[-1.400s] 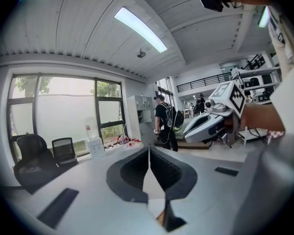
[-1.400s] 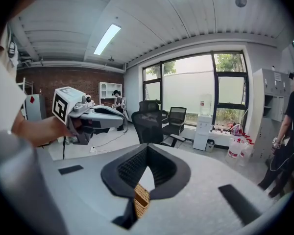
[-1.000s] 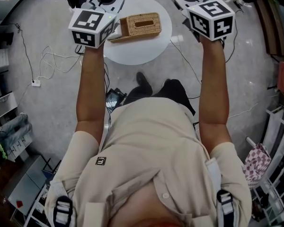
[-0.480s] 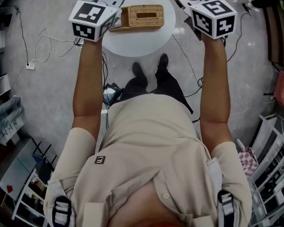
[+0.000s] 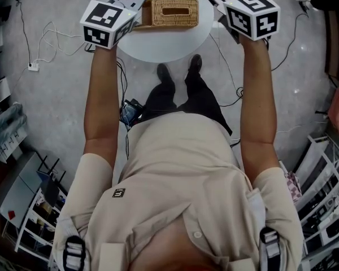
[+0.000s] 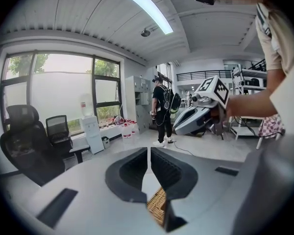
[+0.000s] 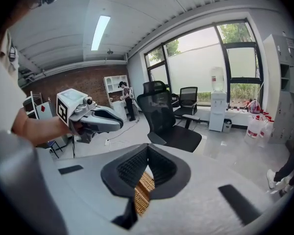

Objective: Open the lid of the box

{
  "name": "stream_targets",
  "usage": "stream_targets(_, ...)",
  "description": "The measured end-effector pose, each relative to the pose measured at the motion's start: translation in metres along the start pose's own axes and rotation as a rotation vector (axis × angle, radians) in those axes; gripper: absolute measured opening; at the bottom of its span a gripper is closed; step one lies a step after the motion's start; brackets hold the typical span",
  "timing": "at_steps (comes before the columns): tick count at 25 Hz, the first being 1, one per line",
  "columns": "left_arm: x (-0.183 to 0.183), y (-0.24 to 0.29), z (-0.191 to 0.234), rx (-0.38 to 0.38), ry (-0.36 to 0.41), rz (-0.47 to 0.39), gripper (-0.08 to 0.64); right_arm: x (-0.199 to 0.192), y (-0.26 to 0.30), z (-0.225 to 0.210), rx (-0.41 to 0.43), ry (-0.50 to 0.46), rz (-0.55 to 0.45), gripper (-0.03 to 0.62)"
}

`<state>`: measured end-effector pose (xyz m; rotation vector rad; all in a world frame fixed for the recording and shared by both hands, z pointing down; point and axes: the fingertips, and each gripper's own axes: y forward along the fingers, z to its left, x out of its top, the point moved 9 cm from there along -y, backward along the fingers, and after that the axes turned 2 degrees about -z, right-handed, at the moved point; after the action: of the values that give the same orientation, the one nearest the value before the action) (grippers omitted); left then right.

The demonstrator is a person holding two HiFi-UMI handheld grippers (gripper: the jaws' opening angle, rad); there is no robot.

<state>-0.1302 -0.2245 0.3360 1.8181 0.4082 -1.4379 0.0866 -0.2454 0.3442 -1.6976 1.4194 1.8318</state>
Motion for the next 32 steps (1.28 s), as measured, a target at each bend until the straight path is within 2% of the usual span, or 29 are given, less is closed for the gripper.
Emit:
stream_targets(13, -0.066, 0.042, 0.020, -0.048, -0.035, 0.113, 0.017, -0.046, 0.056, -0.035, 0.043, 0.062, 0.080, -0.005)
stream_targets(19, -0.090, 0.062, 0.022, -0.097, -0.038, 0.166, 0.018, -0.069, 0.073, -0.049, 0.061, 0.094, 0.110, 0.000)
stream_targets(27, -0.122, 0.083, 0.022, -0.148, -0.002, 0.248, 0.021, -0.098, 0.089, -0.061, 0.084, 0.135, 0.146, 0.016)
stream_targets(32, -0.141, 0.096, 0.021, -0.189, 0.033, 0.319, 0.100, -0.116, 0.101, -0.068, 0.110, 0.162, 0.173, 0.039)
